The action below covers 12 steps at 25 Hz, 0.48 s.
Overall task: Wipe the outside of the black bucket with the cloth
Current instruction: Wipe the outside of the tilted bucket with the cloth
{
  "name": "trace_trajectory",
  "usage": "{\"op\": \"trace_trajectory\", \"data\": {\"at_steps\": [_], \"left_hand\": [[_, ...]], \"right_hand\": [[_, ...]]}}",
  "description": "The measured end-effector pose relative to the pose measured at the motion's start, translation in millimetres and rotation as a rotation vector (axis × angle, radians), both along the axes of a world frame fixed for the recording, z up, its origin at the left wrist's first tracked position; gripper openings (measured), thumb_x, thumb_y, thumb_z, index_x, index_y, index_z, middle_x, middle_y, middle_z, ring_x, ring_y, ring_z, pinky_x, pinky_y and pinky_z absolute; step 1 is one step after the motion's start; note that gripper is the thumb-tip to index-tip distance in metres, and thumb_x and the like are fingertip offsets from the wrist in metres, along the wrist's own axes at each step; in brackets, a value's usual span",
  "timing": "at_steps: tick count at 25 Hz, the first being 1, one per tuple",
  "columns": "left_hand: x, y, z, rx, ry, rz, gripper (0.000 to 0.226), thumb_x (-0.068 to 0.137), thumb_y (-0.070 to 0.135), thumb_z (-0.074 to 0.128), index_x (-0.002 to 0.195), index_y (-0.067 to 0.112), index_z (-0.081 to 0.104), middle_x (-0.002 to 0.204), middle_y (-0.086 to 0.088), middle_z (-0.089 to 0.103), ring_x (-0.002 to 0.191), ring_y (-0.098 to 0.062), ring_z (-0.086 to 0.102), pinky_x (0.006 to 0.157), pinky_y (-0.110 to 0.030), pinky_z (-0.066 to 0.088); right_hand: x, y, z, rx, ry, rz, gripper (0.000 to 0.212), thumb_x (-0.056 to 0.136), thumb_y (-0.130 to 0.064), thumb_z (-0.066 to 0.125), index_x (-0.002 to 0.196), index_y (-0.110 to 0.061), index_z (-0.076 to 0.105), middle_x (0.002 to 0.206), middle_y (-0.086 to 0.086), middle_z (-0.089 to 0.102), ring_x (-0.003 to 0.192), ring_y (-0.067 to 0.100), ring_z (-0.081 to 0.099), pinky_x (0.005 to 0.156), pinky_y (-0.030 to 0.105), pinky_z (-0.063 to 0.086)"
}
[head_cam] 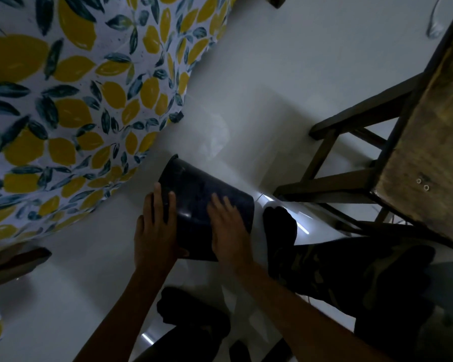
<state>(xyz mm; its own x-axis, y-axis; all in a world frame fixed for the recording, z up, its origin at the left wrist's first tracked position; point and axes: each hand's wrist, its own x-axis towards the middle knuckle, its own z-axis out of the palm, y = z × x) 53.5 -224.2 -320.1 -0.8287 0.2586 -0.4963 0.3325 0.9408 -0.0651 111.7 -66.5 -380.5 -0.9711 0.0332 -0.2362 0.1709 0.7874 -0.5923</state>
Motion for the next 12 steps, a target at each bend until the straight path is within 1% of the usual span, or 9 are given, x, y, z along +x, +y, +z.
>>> {"op": "trace_trajectory", "data": {"at_steps": [1,2,3,5,6,7,9,10,12], "left_hand": [[0.5,-1.0,-0.7,-0.006,0.009,-0.003,0.148,0.044,0.064,0.088,0.156,0.004,0.012,0.163,-0.025,-0.003,0.147,-0.046,0.018,0.100,-0.051,0.043],[0.6,-2.0,-0.7,-0.008,0.019,-0.007,0.146,0.046,0.065,0.087,0.156,0.004,0.012,0.163,-0.025,-0.003,0.147,-0.046,0.019,0.100,-0.050,0.043],[-0.9,-2.3,-1.5,-0.007,0.025,-0.019,0.145,0.047,0.065,0.087,0.156,0.004,0.013,0.163,-0.025,-0.003,0.147,-0.046,0.019,0.100,-0.050,0.043],[-7.0,-2.1,-2.2,-0.019,0.013,-0.043,0.148,0.044,0.066,0.087,0.156,0.004,0.013,0.163,-0.026,-0.003,0.147,-0.046,0.018,0.101,-0.051,0.043],[-9.2,-1.0,-1.8,-0.023,0.001,-0.046,0.151,0.041,0.068,0.087,0.156,0.004,0.013,0.163,-0.026,-0.003,0.147,-0.046,0.018,0.101,-0.051,0.044],[-10.6,-0.3,-1.6,-0.024,-0.008,-0.048,0.153,0.038,0.069,0.087,0.156,0.005,0.013,0.163,-0.026,-0.002,0.146,-0.046,0.019,0.101,-0.051,0.043],[-9.6,-0.8,-1.6,-0.026,-0.017,-0.048,0.157,0.033,0.072,0.086,0.156,0.006,0.014,0.163,-0.027,0.001,0.146,-0.047,0.020,0.100,-0.052,0.042],[-8.9,-1.0,-1.8,-0.026,-0.018,-0.052,0.158,0.033,0.073,0.086,0.156,0.007,0.014,0.163,-0.027,0.002,0.145,-0.047,0.021,0.100,-0.052,0.042],[-9.4,-0.1,-3.1,-0.023,-0.006,-0.070,0.158,0.033,0.072,0.087,0.157,0.008,0.011,0.162,-0.028,0.002,0.145,-0.047,0.020,0.101,-0.052,0.041]], "right_hand": [[16.7,-5.2,3.6,-0.003,0.062,0.060,0.050,0.101,-0.018,0.040,0.150,-0.020,0.033,0.161,0.003,0.028,0.149,0.031,0.020,0.121,0.044,0.017],[26.2,-10.2,5.8,-0.001,0.081,0.098,0.049,0.103,-0.023,0.035,0.152,-0.024,0.030,0.161,0.000,0.025,0.150,0.030,0.017,0.122,0.044,0.014],[24.3,-13.5,7.4,0.007,0.056,0.112,0.050,0.103,-0.026,0.034,0.153,-0.025,0.027,0.162,-0.001,0.023,0.151,0.029,0.014,0.122,0.045,0.013],[-11.5,-14.0,8.3,0.030,0.004,0.093,0.055,0.100,-0.029,0.034,0.154,-0.025,0.025,0.163,-0.002,0.021,0.151,0.029,0.012,0.121,0.048,0.013],[-35.0,-14.0,3.4,0.022,-0.049,0.075,0.055,0.099,-0.029,0.034,0.153,-0.023,0.027,0.162,0.000,0.025,0.150,0.029,0.016,0.120,0.048,0.014],[-61.5,-14.3,-1.3,-0.030,-0.122,0.044,0.054,0.099,-0.027,0.036,0.152,-0.020,0.031,0.159,0.003,0.032,0.148,0.030,0.025,0.119,0.048,0.019],[-118.5,-9.0,-9.4,-0.199,-0.249,0.007,0.052,0.099,-0.018,0.040,0.150,-0.013,0.035,0.147,0.012,0.048,0.133,0.034,0.046,0.110,0.044,0.036],[-145.8,-5.4,-12.4,-0.272,-0.311,0.014,0.051,0.100,-0.016,0.038,0.151,-0.010,0.032,0.144,0.016,0.050,0.128,0.035,0.050,0.106,0.041,0.038],[-181.6,-0.4,-16.5,-0.340,-0.489,0.060,0.050,0.103,-0.019,0.033,0.152,-0.010,0.027,0.151,0.016,0.042,0.132,0.034,0.046,0.106,0.034,0.032]]}}
